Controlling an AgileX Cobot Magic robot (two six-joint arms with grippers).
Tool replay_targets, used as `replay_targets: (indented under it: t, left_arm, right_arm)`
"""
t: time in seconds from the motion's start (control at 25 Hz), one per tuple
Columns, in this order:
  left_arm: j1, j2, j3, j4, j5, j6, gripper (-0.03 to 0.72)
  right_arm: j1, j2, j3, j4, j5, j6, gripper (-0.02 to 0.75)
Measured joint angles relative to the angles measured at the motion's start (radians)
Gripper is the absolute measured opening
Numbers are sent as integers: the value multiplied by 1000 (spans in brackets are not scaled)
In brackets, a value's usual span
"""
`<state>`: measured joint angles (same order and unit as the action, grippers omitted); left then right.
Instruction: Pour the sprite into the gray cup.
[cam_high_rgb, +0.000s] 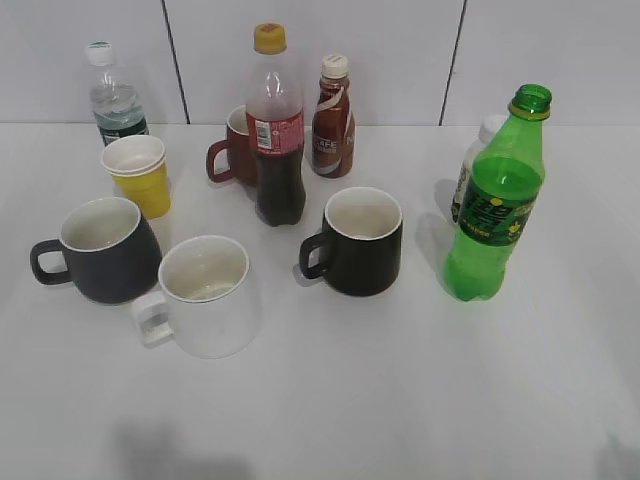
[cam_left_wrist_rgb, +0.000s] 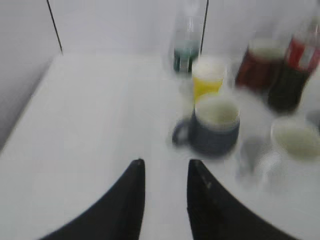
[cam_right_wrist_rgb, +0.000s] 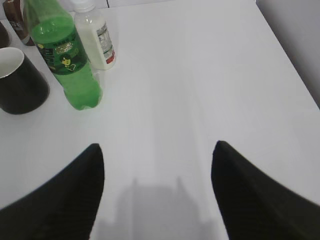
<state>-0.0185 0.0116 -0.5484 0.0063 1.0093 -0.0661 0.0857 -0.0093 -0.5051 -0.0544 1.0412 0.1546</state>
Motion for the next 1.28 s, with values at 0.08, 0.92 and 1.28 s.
replay_targets:
  t: [0.08,0.92,1.28]
  left_arm:
    - [0,45,-4,9,-158,0,228]
    - [-78,1534,344,110,-1915,0,245]
    - [-79,1741,350,27,-2010,51,259]
  right_arm:
    - [0,0,0,1,0,0,503]
    - [0,0,0,5,0,0,502]
    - [0,0,0,5,0,0,502]
